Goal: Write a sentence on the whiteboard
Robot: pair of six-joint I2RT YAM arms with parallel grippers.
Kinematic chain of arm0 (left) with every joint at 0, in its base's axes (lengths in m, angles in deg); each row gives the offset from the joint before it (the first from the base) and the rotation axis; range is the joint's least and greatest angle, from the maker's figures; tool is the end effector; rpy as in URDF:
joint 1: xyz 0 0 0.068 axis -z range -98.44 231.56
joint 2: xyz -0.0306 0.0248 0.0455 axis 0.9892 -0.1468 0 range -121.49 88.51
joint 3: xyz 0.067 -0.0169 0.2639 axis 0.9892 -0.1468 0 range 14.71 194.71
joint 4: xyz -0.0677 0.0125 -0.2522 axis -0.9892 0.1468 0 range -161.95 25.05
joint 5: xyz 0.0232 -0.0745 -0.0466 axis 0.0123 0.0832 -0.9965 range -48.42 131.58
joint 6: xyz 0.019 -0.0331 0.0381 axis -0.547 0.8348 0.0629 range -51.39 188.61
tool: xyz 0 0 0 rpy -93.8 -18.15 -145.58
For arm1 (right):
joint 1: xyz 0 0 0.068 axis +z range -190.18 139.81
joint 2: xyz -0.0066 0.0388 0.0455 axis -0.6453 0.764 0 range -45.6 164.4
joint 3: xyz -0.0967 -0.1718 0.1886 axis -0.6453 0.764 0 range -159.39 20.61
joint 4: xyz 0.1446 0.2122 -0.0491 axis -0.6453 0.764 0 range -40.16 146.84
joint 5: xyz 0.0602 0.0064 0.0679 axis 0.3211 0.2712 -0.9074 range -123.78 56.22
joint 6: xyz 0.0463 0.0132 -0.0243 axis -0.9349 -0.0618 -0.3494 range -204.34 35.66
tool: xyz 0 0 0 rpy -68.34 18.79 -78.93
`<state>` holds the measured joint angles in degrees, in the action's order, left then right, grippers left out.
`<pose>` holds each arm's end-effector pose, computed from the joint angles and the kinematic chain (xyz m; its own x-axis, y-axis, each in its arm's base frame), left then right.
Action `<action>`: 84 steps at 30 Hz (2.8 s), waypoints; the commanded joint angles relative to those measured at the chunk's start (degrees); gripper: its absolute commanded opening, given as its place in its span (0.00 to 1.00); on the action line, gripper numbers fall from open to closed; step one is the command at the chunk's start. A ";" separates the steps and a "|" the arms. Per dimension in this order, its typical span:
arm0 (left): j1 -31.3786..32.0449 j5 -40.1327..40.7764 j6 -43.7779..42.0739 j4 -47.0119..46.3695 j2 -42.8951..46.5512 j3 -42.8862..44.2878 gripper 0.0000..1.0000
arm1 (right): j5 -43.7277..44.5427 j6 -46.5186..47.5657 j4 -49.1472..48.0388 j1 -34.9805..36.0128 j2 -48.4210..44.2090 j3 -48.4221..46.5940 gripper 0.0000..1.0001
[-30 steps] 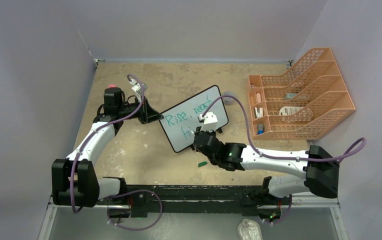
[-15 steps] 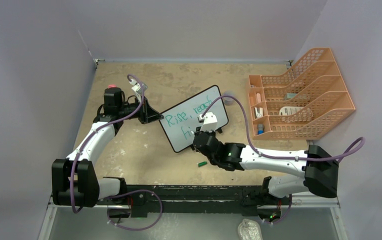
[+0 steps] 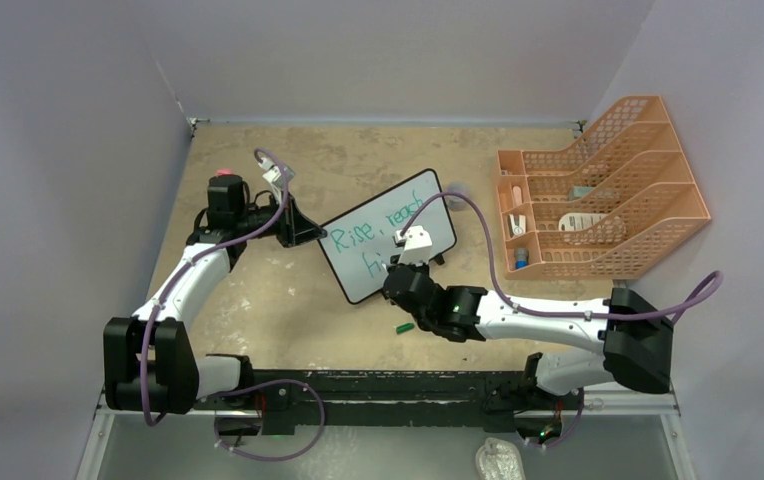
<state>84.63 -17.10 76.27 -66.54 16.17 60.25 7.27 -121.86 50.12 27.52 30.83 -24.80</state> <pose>0.2619 -0.0445 0.2589 -0.6275 -0.0358 -0.7778 0.6718 0.4800 -0.5641 0.1299 0.2549 0.2429 -0.4515 0.1093 -0.8855 -0.2645 0.9314 0.2499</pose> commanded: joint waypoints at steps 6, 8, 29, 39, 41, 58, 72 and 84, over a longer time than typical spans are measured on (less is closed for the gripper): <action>0.09 0.96 -2.04 0.48 -0.62 1.42 0.00 | 1.23 -1.81 1.28 -0.30 0.75 -1.18 0.00; 0.09 0.98 -2.02 0.47 -0.61 1.45 0.00 | 1.04 -2.11 1.53 -0.31 0.66 -0.81 0.00; 0.09 1.09 -2.03 0.48 -0.81 1.45 0.00 | 0.82 -3.76 3.20 -0.30 -0.17 0.17 0.00; 0.09 1.11 -1.98 0.48 -0.71 1.41 0.00 | 0.25 -1.52 2.57 -0.34 -4.31 -0.23 0.00; 0.12 1.13 -2.03 0.56 -0.79 1.48 0.00 | 0.74 -1.38 2.55 -0.45 -4.36 -0.17 0.00; 0.09 0.94 -1.99 0.43 -0.81 1.41 0.00 | 0.75 -0.95 -0.01 -2.39 -3.91 0.94 0.00; 0.09 0.95 -2.03 0.48 -0.71 1.40 0.00 | 0.46 -0.54 -1.96 -3.10 -2.56 0.86 0.00; 0.09 0.69 -1.99 0.37 -0.82 1.42 0.00 | 0.55 -0.86 -1.50 -3.21 -1.89 0.69 0.00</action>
<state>84.63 -17.06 76.27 -66.65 16.11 60.27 6.73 -122.87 49.66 24.61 28.60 -23.99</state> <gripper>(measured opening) 0.048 0.143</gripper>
